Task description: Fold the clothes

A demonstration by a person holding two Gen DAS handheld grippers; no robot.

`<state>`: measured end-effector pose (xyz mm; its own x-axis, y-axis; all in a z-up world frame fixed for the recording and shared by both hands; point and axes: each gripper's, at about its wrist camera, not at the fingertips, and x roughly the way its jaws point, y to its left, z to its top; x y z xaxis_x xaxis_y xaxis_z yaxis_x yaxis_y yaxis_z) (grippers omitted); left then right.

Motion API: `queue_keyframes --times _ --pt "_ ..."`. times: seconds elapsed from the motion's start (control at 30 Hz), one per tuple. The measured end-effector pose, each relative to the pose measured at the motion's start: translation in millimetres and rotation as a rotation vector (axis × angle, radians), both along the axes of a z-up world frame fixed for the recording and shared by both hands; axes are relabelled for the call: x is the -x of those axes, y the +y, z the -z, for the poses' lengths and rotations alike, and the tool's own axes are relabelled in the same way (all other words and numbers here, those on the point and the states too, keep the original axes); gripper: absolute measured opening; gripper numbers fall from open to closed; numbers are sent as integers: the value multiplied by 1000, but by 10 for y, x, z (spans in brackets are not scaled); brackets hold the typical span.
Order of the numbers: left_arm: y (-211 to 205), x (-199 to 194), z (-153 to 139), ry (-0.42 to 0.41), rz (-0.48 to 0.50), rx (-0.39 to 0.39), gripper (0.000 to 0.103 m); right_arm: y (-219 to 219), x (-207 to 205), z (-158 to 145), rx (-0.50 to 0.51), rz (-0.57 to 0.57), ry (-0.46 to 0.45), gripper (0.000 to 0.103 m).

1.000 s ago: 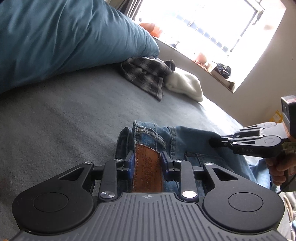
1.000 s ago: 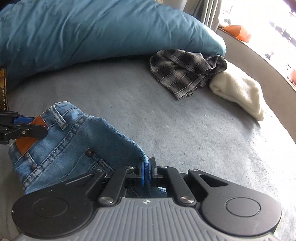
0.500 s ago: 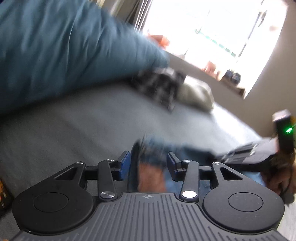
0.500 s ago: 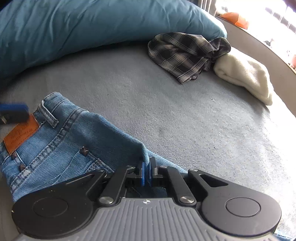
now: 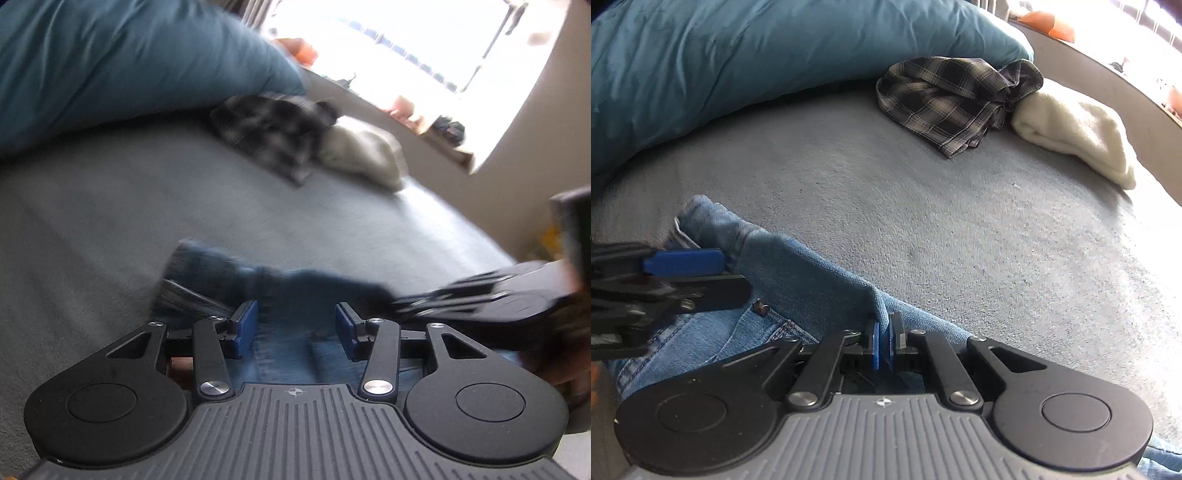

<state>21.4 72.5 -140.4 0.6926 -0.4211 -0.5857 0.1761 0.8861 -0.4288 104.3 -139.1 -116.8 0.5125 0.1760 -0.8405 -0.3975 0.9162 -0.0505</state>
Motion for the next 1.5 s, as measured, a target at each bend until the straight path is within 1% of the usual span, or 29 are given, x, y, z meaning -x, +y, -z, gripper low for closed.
queue_keyframes --times 0.07,0.17,0.27,0.33,0.37,0.43,0.5,0.6,0.63,0.73,0.87,1.03,1.17,1.27,1.4,1.5 --pt "35 4 53 -18 11 9 44 -5 -14 21 -4 1 7 6" --pt "34 7 60 -34 27 -13 44 -28 -42 48 -18 8 18 7" --pt "46 21 65 -36 27 -16 44 -74 -61 55 -43 23 27 10" --pt "61 12 69 -33 24 -6 44 -127 -54 30 -63 33 26 18" --pt "64 -3 71 -31 22 0 44 -165 -37 6 -71 42 18 20" --pt "56 -16 76 -30 18 9 44 -249 12 -42 -86 63 5 29" --pt "52 -9 79 -32 15 11 44 -330 115 -104 -76 72 -21 35" --pt "46 -11 82 -33 14 9 44 -457 320 -188 -21 56 -86 44" --pt "44 -12 83 -33 14 8 44 -511 370 -193 4 61 -91 45" --pt "44 -9 85 -33 15 7 44 -676 518 -205 76 73 -107 45" --pt "33 -19 77 -34 15 2 44 -938 593 -202 139 83 -105 45" --pt "38 -19 71 -35 17 -1 44 -1120 541 -198 202 8 -116 45" --pt "35 -8 70 -37 21 -7 44 -1344 382 -183 158 -65 -51 45" --pt "31 -9 71 -39 24 -14 44 -1434 254 -134 142 -143 42 45" --pt "29 -11 75 -43 29 -22 44 -1432 165 -52 139 -224 112 45" --pt "26 -16 75 -44 35 -29 44 -1445 79 7 98 -246 192 45"
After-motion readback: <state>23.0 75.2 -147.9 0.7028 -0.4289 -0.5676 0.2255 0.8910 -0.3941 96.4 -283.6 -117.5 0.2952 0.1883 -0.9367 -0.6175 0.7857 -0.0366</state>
